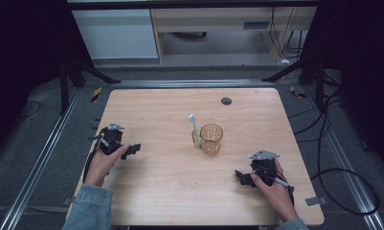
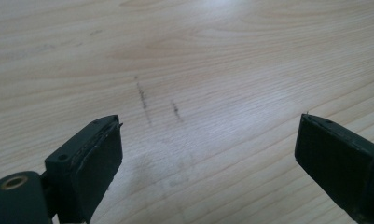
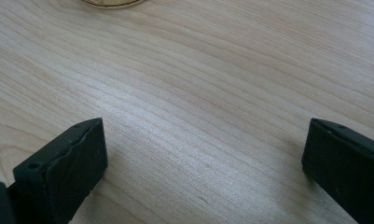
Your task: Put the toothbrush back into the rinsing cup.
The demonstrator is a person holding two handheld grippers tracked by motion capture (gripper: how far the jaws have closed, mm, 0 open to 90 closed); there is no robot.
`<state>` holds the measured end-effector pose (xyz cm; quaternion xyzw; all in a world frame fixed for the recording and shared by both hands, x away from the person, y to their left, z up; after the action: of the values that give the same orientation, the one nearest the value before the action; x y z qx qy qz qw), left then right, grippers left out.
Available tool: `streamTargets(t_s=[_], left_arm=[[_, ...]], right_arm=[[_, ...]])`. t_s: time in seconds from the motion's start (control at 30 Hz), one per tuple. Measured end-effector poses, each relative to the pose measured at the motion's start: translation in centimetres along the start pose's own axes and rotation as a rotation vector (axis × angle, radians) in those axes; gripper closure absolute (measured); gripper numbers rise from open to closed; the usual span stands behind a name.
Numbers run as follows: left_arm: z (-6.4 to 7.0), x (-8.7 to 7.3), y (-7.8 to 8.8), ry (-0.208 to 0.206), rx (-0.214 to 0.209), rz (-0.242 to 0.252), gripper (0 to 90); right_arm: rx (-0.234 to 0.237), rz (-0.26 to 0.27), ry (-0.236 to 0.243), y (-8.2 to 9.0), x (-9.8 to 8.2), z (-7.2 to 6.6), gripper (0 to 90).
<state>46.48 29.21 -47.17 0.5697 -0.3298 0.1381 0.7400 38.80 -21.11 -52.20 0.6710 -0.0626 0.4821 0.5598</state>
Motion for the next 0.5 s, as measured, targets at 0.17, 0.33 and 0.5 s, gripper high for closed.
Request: streamTargets(t_s=[0.17, 0.33, 0.5], left_arm=[[-1.0, -0.7, -0.8, 0.005, 0.037, -0.027, 7.1], [-1.7, -0.9, -1.2, 0.026, 0.055, 0.008, 6.5], [-1.9, -0.9, -1.6, 0.023, 0.063, 0.031, 6.5]], right_arm=[[0.0, 0.0, 0.0, 0.0, 0.0, 0.0, 0.3], [0.001, 0.001, -0.001, 0.0, 0.0, 0.0, 0.3], [0.0, 0.0, 0.0, 0.0, 0.0, 0.0, 0.3]])
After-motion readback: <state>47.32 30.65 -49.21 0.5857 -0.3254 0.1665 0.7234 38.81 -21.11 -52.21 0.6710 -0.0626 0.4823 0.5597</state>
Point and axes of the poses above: each handheld gripper's, and its own axes: y roughly backward along the jaws, x roughly out of its top, z roughly to its right, the point moved 1 cm from there along -y, roughly forward along the jaws, and after that the axes turned 7 degrees about y, right-handed, at the moved point
